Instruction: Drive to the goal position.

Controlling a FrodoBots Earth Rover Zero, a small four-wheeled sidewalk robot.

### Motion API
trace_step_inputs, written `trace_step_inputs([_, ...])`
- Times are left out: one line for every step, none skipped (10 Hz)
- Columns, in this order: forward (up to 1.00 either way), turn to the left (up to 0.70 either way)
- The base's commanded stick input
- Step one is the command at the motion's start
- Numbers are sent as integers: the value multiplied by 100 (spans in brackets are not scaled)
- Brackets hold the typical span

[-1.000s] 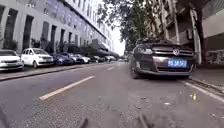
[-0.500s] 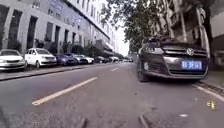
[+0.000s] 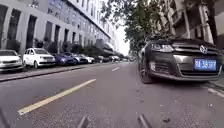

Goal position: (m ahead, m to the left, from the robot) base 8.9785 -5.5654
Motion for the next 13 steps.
trace_step_inputs([70,0])
trace_step_inputs([70,0])
trace_step_inputs([70,0])
trace_step_inputs([70,0])
trace_step_inputs([70,0])
trace_step_inputs([70,0])
trace_step_inputs([70,0])
trace_step_inputs([70,0])
trace_step_inputs([70,0])
trace_step_inputs([70,0])
trace_step_inputs([70,0])
trace_step_inputs([70,0])
trace_step_inputs([70,0])
